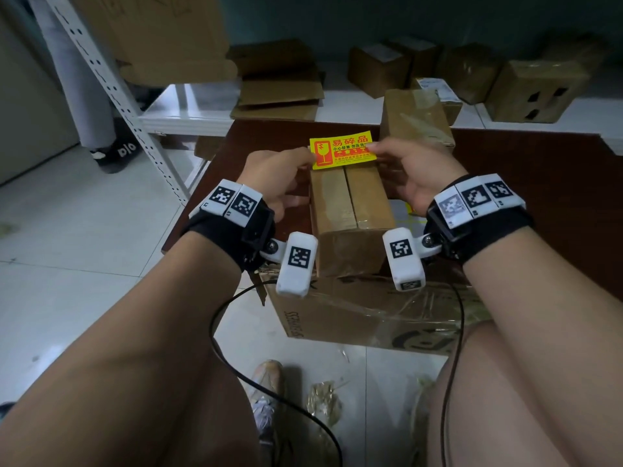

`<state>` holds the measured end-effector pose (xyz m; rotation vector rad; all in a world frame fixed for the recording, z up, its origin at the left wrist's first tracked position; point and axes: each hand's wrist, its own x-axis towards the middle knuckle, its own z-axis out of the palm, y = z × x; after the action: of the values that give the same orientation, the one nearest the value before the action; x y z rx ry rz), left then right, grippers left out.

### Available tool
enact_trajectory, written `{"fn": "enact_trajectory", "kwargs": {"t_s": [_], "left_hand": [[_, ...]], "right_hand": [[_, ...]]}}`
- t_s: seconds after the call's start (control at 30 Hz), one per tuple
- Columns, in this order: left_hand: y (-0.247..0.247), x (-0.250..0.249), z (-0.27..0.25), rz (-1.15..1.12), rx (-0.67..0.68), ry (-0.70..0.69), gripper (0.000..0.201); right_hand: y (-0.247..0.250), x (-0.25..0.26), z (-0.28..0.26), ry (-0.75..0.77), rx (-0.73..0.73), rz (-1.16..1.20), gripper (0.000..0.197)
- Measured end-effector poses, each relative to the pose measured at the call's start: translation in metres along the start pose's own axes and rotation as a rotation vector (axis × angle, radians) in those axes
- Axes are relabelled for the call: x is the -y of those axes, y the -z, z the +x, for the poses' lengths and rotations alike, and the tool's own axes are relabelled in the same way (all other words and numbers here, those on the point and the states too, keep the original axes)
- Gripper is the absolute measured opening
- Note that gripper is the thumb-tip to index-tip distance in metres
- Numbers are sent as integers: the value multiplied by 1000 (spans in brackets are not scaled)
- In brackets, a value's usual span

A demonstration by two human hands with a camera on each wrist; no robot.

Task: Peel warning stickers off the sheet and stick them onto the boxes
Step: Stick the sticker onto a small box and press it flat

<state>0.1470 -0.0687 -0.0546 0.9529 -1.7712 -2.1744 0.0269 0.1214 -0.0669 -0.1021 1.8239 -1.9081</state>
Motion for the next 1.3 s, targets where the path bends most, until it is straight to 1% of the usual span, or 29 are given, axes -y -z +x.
{"fn": "enact_trajectory", "kwargs": {"t_s": [0.1, 0.27, 0.47, 0.6, 0.7, 0.77, 0.83, 0.93, 0.97, 1.1, 1.3], "left_hand": [[1, 1, 2, -20, 10, -2, 34], [0, 2, 2, -12, 17, -9, 29], [1, 4, 6, -14, 18, -13, 35], [1, 6, 8, -13, 8, -20, 34], [1, 6, 9, -18, 13, -16, 35], [1, 5, 8, -13, 14, -21, 32], [0, 5, 7, -14, 9, -24, 31], [-1, 4, 5, -18, 14, -27, 29], [-1, 4, 4, -15, 16, -28, 27], [-3, 3, 2, -29, 12, -31, 18], [-2, 4, 5, -26, 16, -36, 26]], "right_hand": [[0, -1, 0, 0, -1, 3, 50], [-2, 0, -3, 13, -30, 12, 46], [-4, 1, -4, 15, -34, 31, 42], [-6, 0, -5, 30, -56, 45, 37], [-6, 0, -5, 34, -56, 43, 37], [-6, 0, -6, 37, -57, 47, 36], [-7, 0, -7, 41, -62, 51, 34], [-8, 1, -9, 43, -61, 43, 24], [-8, 0, -9, 41, -64, 44, 24], [-9, 1, -9, 29, -76, 57, 39], [-9, -2, -6, 34, -89, 49, 38]]}}
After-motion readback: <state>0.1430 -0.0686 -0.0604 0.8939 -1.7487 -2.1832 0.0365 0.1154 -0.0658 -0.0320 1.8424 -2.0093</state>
